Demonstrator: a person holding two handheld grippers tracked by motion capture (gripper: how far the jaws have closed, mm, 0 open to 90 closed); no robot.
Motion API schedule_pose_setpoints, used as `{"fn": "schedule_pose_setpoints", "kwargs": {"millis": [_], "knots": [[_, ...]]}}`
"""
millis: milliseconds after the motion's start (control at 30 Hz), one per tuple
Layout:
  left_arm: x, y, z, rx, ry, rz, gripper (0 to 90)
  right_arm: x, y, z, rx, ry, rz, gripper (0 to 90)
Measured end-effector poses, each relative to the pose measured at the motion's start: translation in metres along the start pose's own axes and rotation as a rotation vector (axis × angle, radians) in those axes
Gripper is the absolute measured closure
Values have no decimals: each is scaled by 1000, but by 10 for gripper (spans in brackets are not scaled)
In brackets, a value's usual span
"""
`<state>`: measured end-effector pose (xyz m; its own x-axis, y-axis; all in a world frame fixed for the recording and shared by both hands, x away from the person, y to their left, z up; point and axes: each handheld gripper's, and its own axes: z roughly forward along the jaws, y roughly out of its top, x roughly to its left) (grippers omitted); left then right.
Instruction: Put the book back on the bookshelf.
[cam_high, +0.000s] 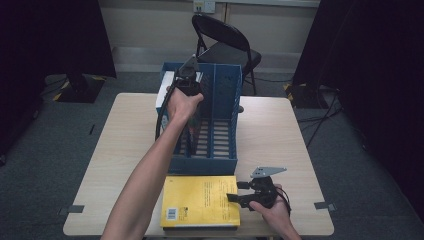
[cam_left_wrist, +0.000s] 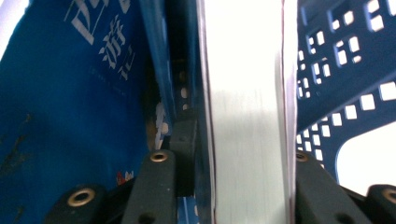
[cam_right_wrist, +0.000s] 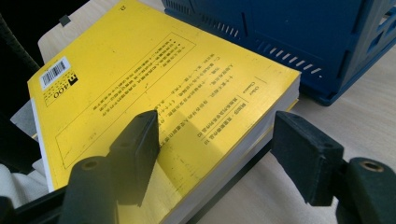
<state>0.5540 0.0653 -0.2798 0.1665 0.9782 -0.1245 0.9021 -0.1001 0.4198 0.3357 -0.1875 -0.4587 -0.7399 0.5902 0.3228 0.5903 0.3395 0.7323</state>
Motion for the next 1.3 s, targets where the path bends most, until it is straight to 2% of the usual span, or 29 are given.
{"fn": "schedule_pose_setpoints", "kwargs": {"millis": [167,400,567,633,700,767,867,933,1000,1100,1233,1300], "knots": [[1,-9,-5,-38,-38,14,609,0,0,0,0,-2,-2,317],[12,-21,-10,-80,-64,23,563,2,0,1,1,-5,0,314],[20,-32,-13,-132,-101,32,546,1,1,1,1,-7,-1,314],[19,-37,-15,-165,-112,33,530,1,1,1,-1,-7,-2,314],[18,-43,-15,-197,-115,53,526,1,1,1,1,-8,-2,314],[20,-47,-16,-206,-128,84,515,1,1,0,-4,-9,-5,314],[21,-57,-21,-224,-148,106,523,1,0,0,-2,-12,0,314],[21,-64,-23,-235,-147,141,519,0,0,0,-3,-11,0,314],[21,-69,-25,-245,-158,155,508,0,0,0,-2,-11,-1,314],[18,-77,-24,-258,-127,211,494,1,1,1,-1,-12,-2,314],[22,-87,-22,-281,-126,238,507,2,1,1,-1,-14,-2,314],[24,-92,-21,-277,-151,232,511,1,1,1,-1,-14,-2,314]]}}
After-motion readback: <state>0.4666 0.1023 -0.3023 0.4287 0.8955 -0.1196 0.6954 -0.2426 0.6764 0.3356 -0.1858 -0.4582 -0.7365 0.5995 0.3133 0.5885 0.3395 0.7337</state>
